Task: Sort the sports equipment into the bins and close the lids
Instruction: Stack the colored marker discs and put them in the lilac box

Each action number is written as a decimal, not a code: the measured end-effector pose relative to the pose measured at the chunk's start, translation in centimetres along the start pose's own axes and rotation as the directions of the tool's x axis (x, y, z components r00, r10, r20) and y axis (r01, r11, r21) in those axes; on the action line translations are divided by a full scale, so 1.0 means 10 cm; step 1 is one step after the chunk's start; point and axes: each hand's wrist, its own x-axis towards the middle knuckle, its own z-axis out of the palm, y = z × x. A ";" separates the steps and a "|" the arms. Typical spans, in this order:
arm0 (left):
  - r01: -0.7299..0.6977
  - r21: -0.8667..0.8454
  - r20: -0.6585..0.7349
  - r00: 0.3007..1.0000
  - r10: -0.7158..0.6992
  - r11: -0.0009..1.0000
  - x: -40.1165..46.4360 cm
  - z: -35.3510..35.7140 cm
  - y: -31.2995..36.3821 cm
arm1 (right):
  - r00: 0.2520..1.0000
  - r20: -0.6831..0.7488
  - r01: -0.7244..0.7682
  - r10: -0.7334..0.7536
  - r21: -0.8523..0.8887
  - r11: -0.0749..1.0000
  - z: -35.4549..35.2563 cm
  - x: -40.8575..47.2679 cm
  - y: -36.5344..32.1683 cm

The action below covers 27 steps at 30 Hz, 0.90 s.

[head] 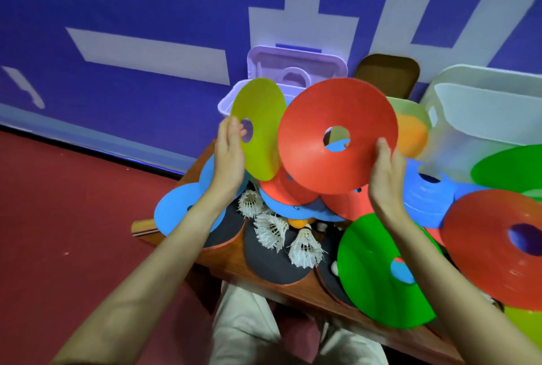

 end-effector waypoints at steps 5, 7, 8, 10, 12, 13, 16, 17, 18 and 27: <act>0.308 -0.273 0.174 0.947 -0.269 0.911 -0.15 0.15 0.00 | 0.999 0.034 -0.015 0.020 -0.119 0.993 -0.04 0.03 0.16; 0.369 -0.299 0.218 0.924 -0.314 0.880 -0.25 0.22 -0.02 | 1.000 0.017 -0.007 0.010 -0.175 0.984 -0.05 -0.02 0.19; 0.393 -0.302 0.240 0.913 -0.330 0.868 -0.30 0.25 -0.05 | 1.000 0.009 0.002 0.000 -0.211 0.977 -0.05 -0.05 0.20; 0.434 -0.288 0.280 0.891 -0.358 0.854 -0.40 0.30 -0.08 | 1.000 0.003 0.013 -0.013 -0.299 0.954 -0.08 -0.12 0.25; 0.471 -0.272 0.313 0.868 -0.386 0.839 -0.48 0.34 -0.11 | 1.000 0.016 0.018 -0.013 -0.321 0.947 -0.12 -0.16 0.31; 0.485 -0.274 0.337 0.857 -0.390 0.831 -0.53 0.36 -0.12 | 0.999 0.033 0.027 -0.017 -0.330 0.944 -0.14 -0.19 0.33; 0.505 -0.265 0.382 0.837 -0.392 0.821 -0.67 0.43 -0.13 | 0.995 0.095 0.059 -0.027 -0.355 0.933 -0.21 -0.25 0.36; 0.515 -0.270 0.380 0.833 -0.402 0.813 -0.71 0.44 -0.13 | 0.993 0.115 0.076 -0.037 -0.361 0.929 -0.24 -0.26 0.36; 0.535 -0.287 0.377 0.825 -0.420 0.795 -0.73 0.45 -0.14 | 0.989 0.142 0.097 -0.047 -0.365 0.926 -0.28 -0.27 0.36; 0.618 -0.477 0.342 0.785 -0.516 0.624 -1.05 0.42 -0.20 | 0.992 0.097 0.111 -0.083 -0.326 0.939 -0.77 -0.65 0.23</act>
